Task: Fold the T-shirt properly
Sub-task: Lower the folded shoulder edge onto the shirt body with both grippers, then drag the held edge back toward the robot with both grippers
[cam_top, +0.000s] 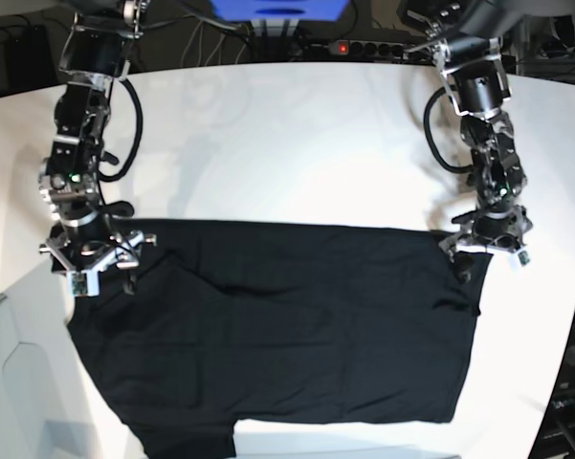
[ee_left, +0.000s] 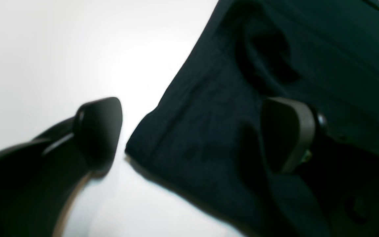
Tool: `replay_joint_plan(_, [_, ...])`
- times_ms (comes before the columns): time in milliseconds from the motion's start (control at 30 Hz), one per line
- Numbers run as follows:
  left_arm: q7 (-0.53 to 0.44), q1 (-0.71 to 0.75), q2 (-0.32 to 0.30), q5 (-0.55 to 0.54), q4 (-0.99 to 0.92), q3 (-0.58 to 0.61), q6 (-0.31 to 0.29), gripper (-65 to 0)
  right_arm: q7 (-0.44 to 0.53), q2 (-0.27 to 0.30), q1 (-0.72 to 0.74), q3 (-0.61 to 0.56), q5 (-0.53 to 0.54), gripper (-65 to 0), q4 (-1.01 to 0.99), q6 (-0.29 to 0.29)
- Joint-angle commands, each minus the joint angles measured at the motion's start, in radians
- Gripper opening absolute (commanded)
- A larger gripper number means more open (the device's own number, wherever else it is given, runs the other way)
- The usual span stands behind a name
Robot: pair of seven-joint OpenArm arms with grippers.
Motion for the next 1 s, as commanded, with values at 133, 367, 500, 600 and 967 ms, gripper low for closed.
replay_joint_plan(133, [0.025,0.03,-0.018,-0.1,0.008,0.003,0.002,0.0,0.028,0.044,-0.019,0.032,0.012,-21.4,-0.006,0.008])
replay_joint_plan(367, [0.025,0.032,-0.013,-0.1,0.008,0.005,0.0,-42.3,0.027,0.084,0.063,0.167,0.011,-21.4,-0.182,0.011])
replay_joint_plan(500, [0.025,0.032,-0.011,-0.103,0.008,0.003,0.002,-65.0,0.031,0.134,0.101,0.172,0.011,-21.4,-0.3,0.011])
replay_joint_plan(600, [0.025,0.032,-0.011,-0.104,0.008,0.003,0.003,-63.3,0.033,0.154,0.109,0.172,0.015,-21.4,-0.355,0.011])
replay_joint_plan(967, [0.025,0.049,-0.016,-0.106,0.008,-0.003,0.003,-65.0,0.033,0.151,0.099,0.172,0.015,-21.4,-0.441,0.011])
